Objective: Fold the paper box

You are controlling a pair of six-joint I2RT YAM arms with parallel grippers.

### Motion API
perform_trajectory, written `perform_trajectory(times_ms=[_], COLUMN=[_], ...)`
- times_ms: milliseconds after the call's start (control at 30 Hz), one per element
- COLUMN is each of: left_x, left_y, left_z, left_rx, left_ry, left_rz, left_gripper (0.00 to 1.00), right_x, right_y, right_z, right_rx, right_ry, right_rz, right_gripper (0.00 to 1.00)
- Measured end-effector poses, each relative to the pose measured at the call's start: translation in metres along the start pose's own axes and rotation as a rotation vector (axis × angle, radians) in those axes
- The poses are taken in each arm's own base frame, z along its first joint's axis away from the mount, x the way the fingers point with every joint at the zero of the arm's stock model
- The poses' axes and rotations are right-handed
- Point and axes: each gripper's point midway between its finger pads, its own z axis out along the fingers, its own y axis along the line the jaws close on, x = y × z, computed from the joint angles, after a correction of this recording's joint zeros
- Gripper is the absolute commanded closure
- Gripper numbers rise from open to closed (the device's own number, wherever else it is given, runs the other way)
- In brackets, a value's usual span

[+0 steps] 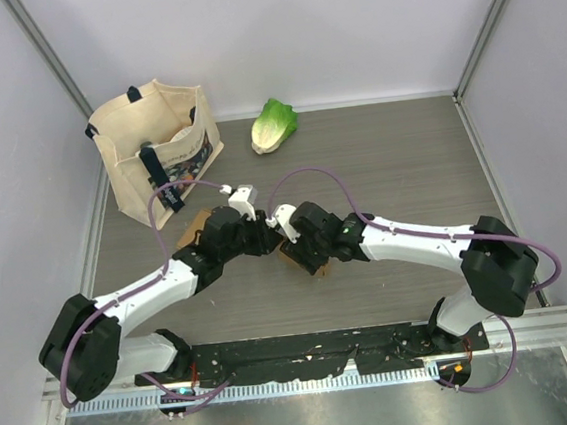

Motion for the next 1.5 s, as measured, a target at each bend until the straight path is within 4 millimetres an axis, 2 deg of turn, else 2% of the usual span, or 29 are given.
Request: perform_trajectory(times_ms=[133,367,567,900,1067,1500], left_x=[-0.001,-0.008,-0.008,-0.01,-0.01,-0.01], left_y=[-0.007,-0.011,-0.01,-0.011,-0.011,-0.009], left_z=[0.002,0.004,0.007,0.011,0.012,0.013], left_rx=[0.037,0.051,0.047,0.053,0.054,0.047], left_ry=[0.0,-0.012,-0.006,-0.002,0.001,0.0], left_rz=[0.006,0.029,0.051,0.077,0.082,0.094], left_gripper=[0.68,0.77,0.76,0.81,0.69,0.77], right_x=[-0.001,-0.002,-0.002,-0.002,-0.002,-0.002], right_y=[0.0,0.0,0.0,-0.001,-0.001,-0.001], right_z=[-0.002,-0.003,-0.003,-0.003,-0.003,-0.003], right_rx=[0.0,-0.001,-0.001,-0.006,-0.007,-0.011], right_ry=[-0.007,-0.011,-0.011,-0.01,-0.01,-0.01], right_rz=[0.0,0.0,0.001,0.005,0.006,0.006], right_gripper=[0.5,0.66,0.68,0.71,0.71,0.73])
